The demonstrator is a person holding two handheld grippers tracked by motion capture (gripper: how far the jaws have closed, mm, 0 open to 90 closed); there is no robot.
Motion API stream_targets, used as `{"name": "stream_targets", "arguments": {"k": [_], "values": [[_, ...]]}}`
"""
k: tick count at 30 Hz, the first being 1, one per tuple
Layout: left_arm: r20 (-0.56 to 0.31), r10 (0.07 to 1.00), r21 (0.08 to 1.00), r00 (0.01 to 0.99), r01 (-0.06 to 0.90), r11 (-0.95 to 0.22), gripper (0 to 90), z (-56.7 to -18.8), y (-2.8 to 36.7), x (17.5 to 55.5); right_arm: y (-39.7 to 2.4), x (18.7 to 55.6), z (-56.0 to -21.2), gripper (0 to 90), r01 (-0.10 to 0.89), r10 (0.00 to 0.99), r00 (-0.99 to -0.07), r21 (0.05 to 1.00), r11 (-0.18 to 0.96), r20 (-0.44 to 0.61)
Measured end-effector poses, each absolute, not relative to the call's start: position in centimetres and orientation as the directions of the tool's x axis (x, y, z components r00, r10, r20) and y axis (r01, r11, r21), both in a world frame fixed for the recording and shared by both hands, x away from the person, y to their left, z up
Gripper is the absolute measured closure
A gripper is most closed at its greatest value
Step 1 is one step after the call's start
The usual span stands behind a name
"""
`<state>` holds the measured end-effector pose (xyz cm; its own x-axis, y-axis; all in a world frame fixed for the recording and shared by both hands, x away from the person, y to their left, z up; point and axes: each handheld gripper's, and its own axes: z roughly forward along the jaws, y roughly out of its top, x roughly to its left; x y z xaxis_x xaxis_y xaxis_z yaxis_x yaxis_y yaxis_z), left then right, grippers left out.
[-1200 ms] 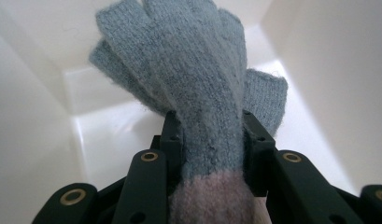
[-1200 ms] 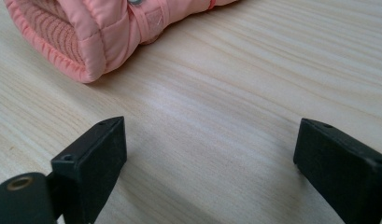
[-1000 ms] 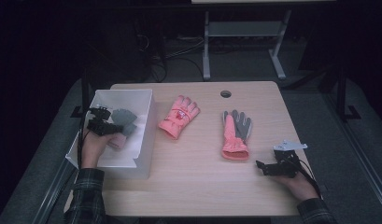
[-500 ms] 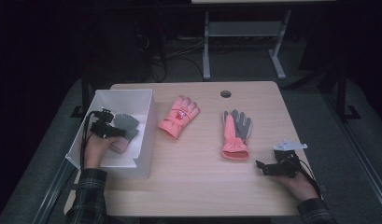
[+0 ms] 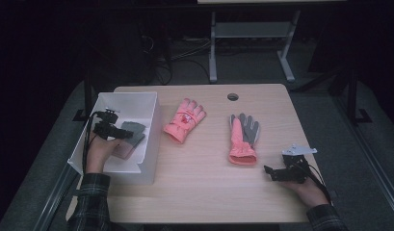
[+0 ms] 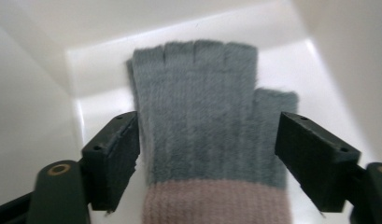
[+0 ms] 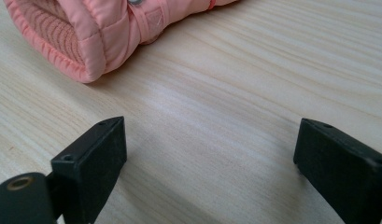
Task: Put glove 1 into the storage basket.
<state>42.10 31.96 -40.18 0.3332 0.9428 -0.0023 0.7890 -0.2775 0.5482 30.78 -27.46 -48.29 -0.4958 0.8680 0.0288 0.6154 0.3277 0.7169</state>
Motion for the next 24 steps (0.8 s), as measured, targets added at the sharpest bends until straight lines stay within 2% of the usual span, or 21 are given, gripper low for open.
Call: {"name": "stream_targets", "arguments": {"k": [4,15,24], "values": [[-0.039,0.934,0.573,0.356,0.774,-0.271,19.2,-39.3,32.1,41.8,-27.5,30.8,-48.3,8.9,0.616,0.868,-0.496,0.717,0.327,0.029],[-0.072,0.891,0.655,0.448,0.695,-0.297,14.3,-35.6,31.8,40.4,-27.5,30.8,-48.3,8.9,0.615,0.868,-0.496,0.717,0.328,0.028],[-0.093,0.833,0.710,0.545,0.623,-0.328,14.0,-32.7,29.6,39.0,-27.5,30.8,-48.3,8.9,0.615,0.868,-0.496,0.717,0.328,0.029]]}}
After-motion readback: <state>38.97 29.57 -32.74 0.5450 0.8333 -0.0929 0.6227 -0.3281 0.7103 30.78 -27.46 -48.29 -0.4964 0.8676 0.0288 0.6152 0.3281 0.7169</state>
